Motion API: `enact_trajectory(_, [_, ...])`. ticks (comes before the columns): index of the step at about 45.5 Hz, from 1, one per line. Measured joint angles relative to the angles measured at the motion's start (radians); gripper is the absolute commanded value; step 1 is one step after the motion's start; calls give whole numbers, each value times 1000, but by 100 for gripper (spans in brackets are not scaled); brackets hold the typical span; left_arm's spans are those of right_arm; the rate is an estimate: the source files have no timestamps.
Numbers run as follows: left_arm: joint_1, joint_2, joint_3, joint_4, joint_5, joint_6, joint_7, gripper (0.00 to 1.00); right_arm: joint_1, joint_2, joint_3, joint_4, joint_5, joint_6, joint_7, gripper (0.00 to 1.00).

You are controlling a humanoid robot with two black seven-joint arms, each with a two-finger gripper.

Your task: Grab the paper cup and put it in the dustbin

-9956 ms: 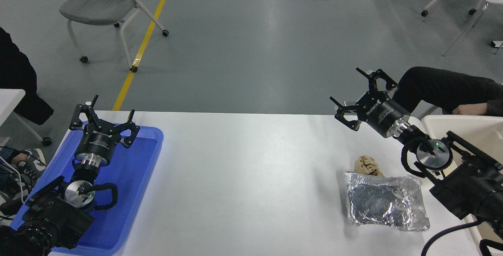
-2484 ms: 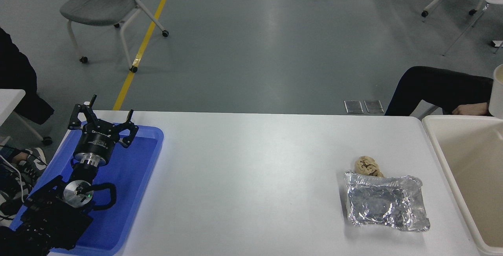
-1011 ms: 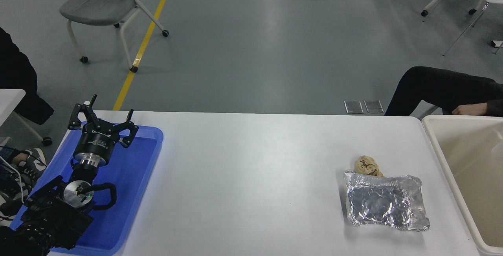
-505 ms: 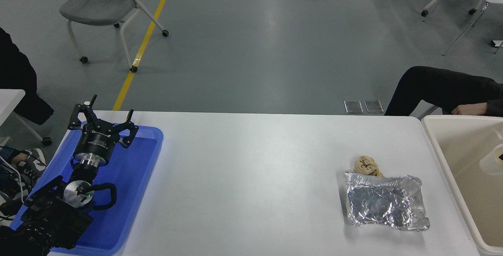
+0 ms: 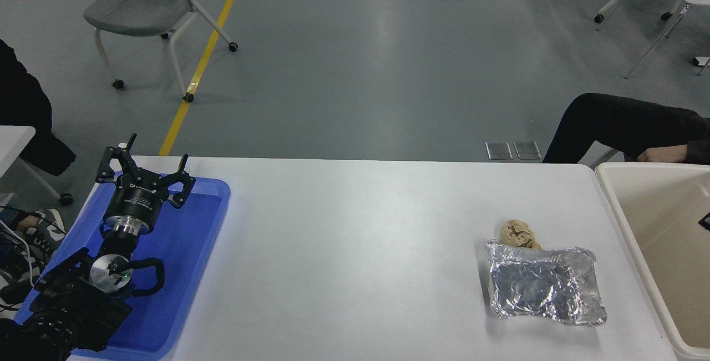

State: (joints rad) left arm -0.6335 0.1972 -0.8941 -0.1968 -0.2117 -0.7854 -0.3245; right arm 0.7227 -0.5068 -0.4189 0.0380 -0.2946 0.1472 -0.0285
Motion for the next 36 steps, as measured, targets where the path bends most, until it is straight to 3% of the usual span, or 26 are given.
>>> enact_trajectory(10, [0,-1,1,0,0,0,1,100,125,-48,-67,142,-36,9,1,100])
enact_trajectory(23, [-1,-3,1,-1,0,0,2,100,473,-190,-247,554,-164,14,0,100])
enact_trajectory(36, [-2,-4,1,0,0,0,2,100,853,-192,-569,906,-247,69,1,100])
